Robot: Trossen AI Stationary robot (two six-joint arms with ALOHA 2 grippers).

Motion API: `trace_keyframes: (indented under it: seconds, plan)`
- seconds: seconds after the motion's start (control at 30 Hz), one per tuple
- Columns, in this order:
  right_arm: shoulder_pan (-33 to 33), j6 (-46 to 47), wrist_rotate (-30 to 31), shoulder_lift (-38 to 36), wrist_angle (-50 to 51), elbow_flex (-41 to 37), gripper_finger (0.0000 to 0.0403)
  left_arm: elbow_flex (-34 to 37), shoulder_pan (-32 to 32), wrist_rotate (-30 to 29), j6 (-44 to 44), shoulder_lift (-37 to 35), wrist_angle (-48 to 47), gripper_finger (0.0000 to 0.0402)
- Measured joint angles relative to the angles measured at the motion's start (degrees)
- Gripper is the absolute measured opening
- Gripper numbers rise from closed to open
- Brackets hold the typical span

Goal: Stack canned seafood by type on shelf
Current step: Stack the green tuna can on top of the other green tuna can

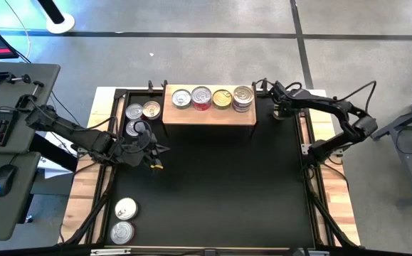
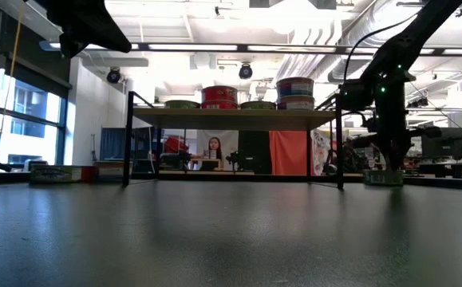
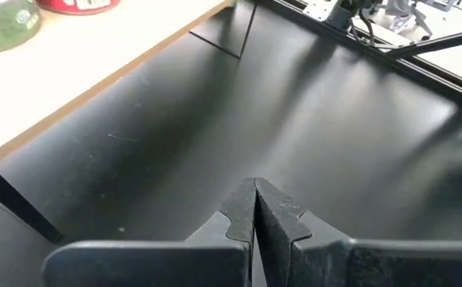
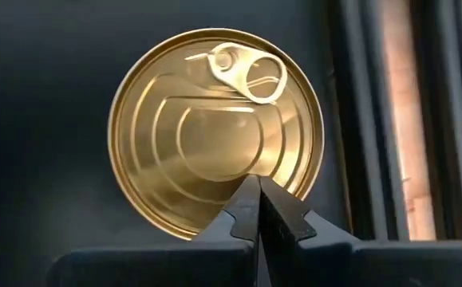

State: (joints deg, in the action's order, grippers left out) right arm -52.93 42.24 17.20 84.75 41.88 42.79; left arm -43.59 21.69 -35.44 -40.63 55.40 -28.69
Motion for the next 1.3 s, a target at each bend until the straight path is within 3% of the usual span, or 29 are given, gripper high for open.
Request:
trace_keyframes:
  seconds: [0.2,0.63,1.3]
  plan:
    - [3.4,-5.1,-2.4,-0.1,9.1,0.1,0.0000,0.0,0.0,-1.1,0.4,0.0,0.0,0.0000]
    - [9.9,-5.0,-12.3,0.4,26.3,-0.7,0.0000,0.0,0.0,-1.2,0.4,0.0,0.0,0.0000]
    - [14.4,-0.2,-25.6,0.4,34.4,-0.7,0.0000,0.0,0.0,-1.2,4.3,0.0,0.0,0.0000]
